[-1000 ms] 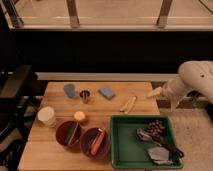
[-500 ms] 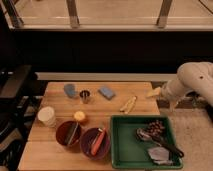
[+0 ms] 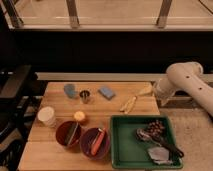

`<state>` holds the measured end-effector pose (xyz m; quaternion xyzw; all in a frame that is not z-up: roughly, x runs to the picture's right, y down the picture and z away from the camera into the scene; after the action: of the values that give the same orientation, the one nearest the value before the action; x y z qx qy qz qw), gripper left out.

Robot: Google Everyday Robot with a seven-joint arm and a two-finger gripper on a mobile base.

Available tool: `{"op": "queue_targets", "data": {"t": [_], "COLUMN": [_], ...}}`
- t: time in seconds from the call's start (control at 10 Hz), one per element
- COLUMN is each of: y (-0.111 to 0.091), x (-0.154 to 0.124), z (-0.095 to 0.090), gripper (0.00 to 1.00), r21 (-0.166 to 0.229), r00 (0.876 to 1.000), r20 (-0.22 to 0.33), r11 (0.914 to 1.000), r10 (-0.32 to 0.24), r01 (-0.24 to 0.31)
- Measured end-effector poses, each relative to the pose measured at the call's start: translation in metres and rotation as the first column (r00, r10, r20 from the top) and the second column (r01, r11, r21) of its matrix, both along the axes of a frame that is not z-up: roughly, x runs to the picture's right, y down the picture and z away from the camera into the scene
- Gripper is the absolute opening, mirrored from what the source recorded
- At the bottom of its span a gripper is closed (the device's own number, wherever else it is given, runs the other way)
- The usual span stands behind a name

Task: Place banana in tray

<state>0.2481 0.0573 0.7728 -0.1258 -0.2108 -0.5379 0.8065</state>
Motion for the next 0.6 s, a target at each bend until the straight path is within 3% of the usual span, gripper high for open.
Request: {"op": "queue_targets", "data": {"t": [0.2,0.6], "y": [0.0,0.007], "x": [-0.017,-0.077], "z": [0.022,0.074], "gripper": [0.8,0.8], "r21": [-0.011,-0.073], "r00": [0.999,0.988], "r20": [0.03,0.147], "r11": [0.9997,0.9951], "r10": [-0.022,-0.055], "r01": [0.022,0.066]}}
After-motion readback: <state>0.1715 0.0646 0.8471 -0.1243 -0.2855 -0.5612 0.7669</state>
